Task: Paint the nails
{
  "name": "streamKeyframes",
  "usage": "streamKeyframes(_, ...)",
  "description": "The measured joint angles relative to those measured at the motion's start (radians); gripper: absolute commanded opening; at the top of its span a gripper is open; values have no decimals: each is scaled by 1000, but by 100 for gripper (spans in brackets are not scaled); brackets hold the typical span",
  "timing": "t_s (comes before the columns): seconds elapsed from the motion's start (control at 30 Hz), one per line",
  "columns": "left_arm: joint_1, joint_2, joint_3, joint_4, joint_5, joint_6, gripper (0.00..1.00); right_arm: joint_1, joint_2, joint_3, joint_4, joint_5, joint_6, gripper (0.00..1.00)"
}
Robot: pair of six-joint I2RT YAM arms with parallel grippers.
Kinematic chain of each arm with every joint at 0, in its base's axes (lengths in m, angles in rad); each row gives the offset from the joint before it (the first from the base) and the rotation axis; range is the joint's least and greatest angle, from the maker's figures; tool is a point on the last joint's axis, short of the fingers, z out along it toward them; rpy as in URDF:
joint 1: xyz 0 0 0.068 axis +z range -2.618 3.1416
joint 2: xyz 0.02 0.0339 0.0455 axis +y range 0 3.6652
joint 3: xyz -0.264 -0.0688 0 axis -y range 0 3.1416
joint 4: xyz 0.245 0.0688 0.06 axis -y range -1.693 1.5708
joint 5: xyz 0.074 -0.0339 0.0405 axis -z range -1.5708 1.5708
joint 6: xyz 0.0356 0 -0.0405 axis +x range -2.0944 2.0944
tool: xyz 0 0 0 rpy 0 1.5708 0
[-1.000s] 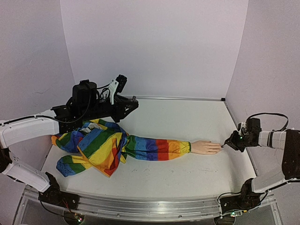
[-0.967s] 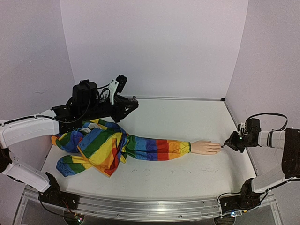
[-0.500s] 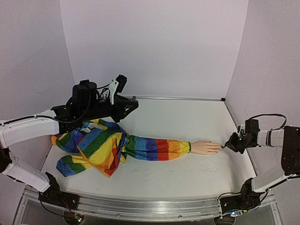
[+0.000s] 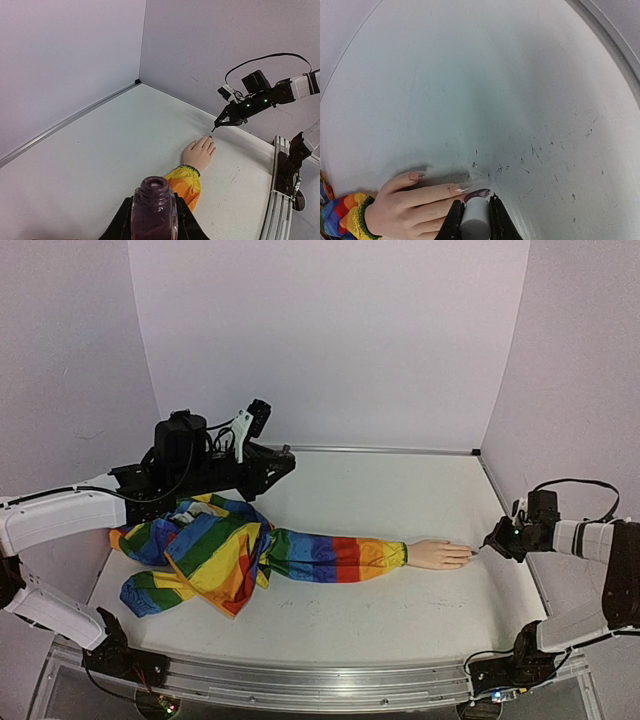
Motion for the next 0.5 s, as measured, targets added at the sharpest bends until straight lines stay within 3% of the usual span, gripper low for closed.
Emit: streamKeyframes(0.5,0,0,0,0,0,0,0,0,59,0,2,-58,-15,0)
